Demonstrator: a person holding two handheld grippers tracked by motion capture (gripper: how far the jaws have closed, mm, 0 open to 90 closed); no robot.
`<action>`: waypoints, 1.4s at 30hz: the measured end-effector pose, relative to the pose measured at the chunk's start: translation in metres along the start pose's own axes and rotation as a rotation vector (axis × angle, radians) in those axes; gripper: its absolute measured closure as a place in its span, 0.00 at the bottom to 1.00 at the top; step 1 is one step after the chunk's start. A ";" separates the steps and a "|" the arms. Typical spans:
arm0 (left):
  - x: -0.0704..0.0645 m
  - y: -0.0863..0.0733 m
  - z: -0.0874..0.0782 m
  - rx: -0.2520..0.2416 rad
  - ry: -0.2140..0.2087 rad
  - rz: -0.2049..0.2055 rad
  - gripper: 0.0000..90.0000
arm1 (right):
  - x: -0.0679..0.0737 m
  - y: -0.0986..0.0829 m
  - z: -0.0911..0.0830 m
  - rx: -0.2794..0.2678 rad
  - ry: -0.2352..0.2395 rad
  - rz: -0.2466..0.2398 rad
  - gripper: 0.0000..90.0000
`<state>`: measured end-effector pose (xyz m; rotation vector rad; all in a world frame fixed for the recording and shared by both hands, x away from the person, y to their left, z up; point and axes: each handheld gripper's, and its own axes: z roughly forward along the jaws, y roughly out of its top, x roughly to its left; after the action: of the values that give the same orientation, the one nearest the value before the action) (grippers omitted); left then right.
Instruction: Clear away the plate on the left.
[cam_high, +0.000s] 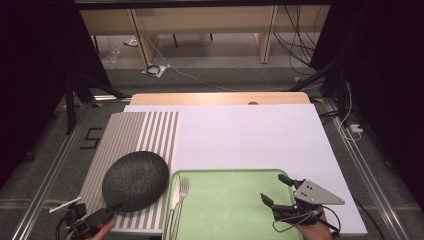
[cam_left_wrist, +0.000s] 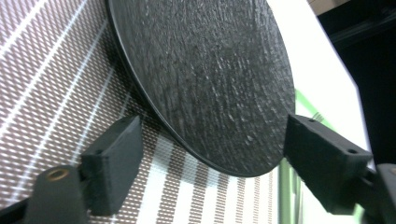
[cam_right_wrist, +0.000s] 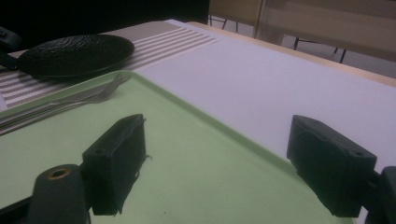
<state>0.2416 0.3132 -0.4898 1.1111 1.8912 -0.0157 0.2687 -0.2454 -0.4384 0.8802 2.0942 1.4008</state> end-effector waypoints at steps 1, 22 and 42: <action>0.000 0.000 0.000 0.003 0.002 -0.003 0.23 | 0.000 0.000 0.000 0.000 0.001 0.000 0.23; 0.005 -0.010 0.009 -0.020 -0.099 -0.194 0.42 | 0.001 0.000 0.001 0.007 0.003 0.004 0.23; 0.015 -0.016 0.018 -0.084 -0.104 -0.352 0.68 | 0.001 0.000 0.003 0.013 0.012 0.003 0.23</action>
<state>0.2396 0.3064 -0.5173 0.6978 1.9516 -0.1862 0.2701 -0.2427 -0.4401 0.8827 2.1137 1.3993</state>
